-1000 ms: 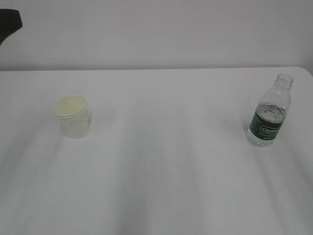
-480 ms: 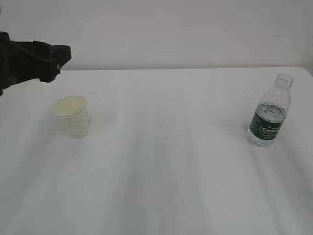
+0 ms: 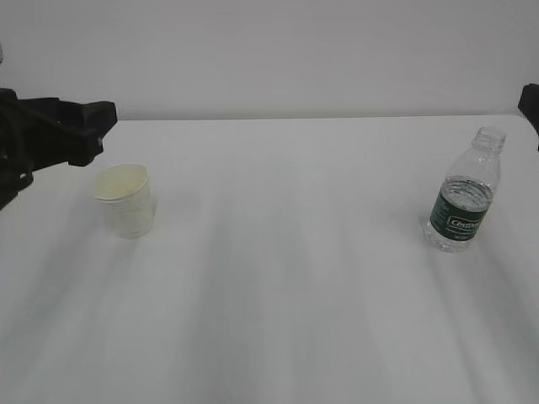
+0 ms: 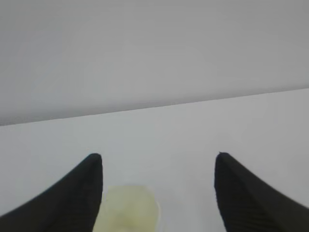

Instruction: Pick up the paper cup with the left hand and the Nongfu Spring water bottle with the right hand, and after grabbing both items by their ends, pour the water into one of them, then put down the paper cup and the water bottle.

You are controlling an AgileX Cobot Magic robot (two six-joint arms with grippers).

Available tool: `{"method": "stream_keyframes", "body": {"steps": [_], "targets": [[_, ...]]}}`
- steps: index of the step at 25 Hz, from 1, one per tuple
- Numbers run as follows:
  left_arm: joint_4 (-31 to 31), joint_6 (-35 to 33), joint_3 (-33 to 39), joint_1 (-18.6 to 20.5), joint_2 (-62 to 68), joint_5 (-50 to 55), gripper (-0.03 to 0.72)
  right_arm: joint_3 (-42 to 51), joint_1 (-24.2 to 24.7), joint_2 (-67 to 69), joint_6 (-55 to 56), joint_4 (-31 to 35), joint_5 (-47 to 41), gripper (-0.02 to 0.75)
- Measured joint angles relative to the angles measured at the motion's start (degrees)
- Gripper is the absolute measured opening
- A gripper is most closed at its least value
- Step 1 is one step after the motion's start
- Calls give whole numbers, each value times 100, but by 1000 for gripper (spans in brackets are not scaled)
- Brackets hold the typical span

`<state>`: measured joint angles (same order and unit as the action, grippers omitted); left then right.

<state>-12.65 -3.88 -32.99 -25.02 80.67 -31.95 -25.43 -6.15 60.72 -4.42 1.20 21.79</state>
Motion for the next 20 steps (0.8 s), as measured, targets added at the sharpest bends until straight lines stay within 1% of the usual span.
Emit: {"method": "stream_keyframes", "body": {"steps": [3, 5, 10, 16, 20], "targets": [[-21, 0, 278, 0, 204, -416, 515, 317, 0, 153, 27, 0, 428, 585], [-34, 0, 410, 0, 340, -572, 515, 488, 0, 238, 243, 4, 602, 585], [-47, 0, 614, 0, 685, -1216, 515, 960, 0, 525, 526, 4, 1358, 585], [-71, 0, 628, 0, 895, -1384, 514, 1323, 0, 975, 547, 4, 2150, 585], [-71, 11, 628, 0, 1094, -1395, 512, 1382, 0, 1354, 558, 4, 2457, 585]]}}
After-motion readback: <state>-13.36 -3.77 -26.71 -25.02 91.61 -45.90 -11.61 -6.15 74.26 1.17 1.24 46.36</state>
